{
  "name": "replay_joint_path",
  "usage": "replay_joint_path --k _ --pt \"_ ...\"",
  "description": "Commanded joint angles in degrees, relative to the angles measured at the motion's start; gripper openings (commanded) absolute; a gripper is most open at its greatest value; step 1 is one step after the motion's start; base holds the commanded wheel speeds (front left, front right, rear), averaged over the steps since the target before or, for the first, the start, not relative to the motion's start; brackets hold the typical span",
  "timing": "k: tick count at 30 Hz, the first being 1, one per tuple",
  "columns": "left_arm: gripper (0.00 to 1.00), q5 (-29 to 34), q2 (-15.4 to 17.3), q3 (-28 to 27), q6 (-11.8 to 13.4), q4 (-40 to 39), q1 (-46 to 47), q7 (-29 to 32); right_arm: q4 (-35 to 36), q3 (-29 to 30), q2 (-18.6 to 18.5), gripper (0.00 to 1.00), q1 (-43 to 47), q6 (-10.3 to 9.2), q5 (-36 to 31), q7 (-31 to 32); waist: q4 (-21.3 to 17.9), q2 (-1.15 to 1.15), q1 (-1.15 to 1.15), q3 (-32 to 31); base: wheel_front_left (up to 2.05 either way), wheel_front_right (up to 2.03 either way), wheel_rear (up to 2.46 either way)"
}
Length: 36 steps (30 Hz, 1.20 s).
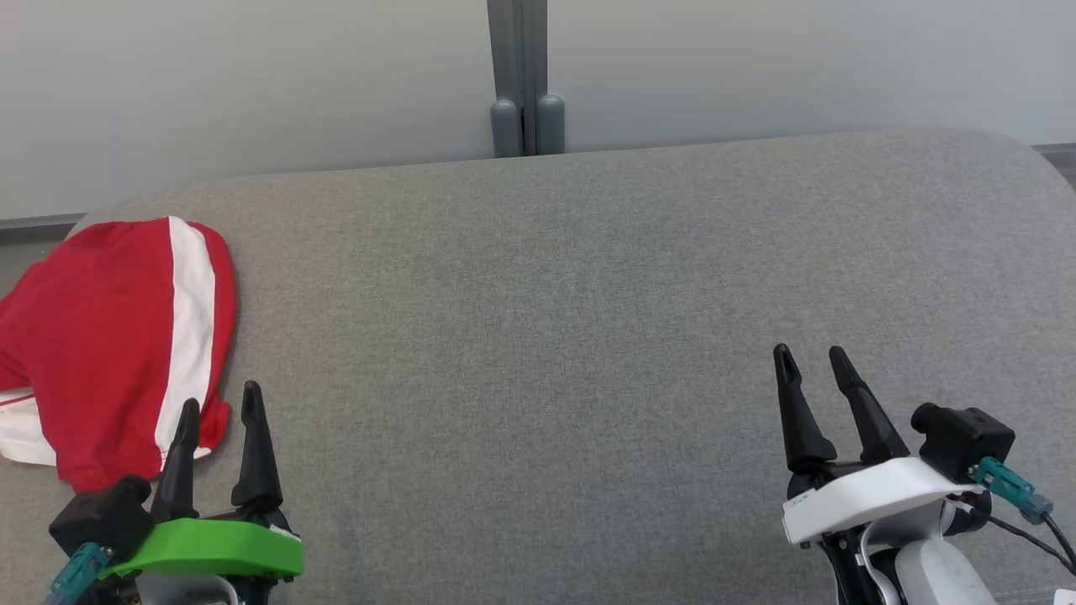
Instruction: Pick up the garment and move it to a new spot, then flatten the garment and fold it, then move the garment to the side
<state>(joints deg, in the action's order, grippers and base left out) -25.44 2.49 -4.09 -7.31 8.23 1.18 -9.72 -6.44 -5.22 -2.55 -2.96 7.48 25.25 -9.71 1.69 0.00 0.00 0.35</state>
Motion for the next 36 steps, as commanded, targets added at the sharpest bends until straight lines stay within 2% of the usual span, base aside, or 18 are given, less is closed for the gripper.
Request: replay_joint_path --k 1,16,36 --pt "1.00 1.5 0.5 0.0 0.0 -0.3 -0.1 -0.5 0.4 -0.2 -0.3 1.00 -0.1 0.01 -1.7 -0.6 0.0 0.00 0.00 0.0 0.00 0.00 0.00" --pt "1.00 10.3 0.6 0.7 0.0 0.2 -0.5 -2.6 -0.1 -0.3 -0.4 1.00 0.2 0.01 -11.0 -2.6 -0.2 0.00 0.00 0.2 0.00 0.00 0.00" --pt "1.00 18.6 0.8 1.5 0.3 2.9 0.0 -4.7 -0.6 0.0 -0.4 1.00 0.6 0.01 -17.0 -4.8 -0.3 0.00 0.00 0.0 0.00 0.00 0.00"
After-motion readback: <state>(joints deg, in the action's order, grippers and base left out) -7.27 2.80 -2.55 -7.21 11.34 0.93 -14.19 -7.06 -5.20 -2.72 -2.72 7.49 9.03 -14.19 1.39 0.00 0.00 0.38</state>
